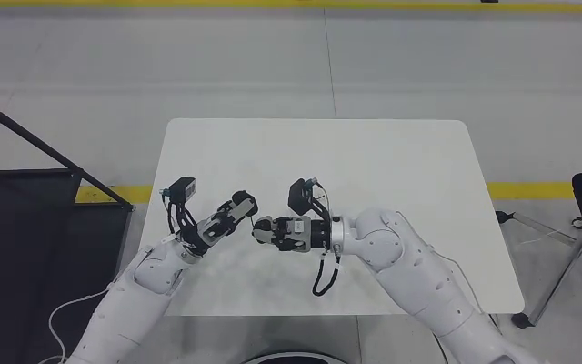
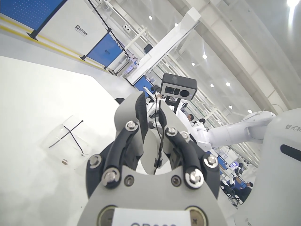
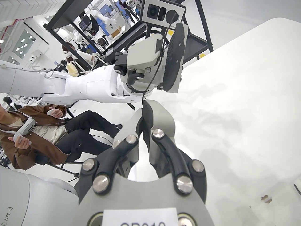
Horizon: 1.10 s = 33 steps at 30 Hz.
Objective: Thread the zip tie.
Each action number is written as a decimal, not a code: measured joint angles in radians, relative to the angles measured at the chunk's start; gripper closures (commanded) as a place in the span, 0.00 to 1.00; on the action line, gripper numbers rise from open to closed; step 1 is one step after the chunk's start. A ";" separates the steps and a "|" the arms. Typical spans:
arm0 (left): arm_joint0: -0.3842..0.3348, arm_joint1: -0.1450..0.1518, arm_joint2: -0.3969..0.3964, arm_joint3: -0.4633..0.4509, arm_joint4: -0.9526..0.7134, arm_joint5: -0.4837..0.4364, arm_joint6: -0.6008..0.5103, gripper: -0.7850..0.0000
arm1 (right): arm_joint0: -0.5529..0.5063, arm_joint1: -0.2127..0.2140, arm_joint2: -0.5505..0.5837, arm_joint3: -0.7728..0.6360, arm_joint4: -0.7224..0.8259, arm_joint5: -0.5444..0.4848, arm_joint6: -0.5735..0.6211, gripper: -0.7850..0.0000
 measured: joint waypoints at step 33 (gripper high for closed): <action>0.007 -0.022 -0.023 0.005 -0.010 0.000 -0.039 1.00 | 0.004 -0.009 0.011 0.027 0.030 0.008 0.029 1.00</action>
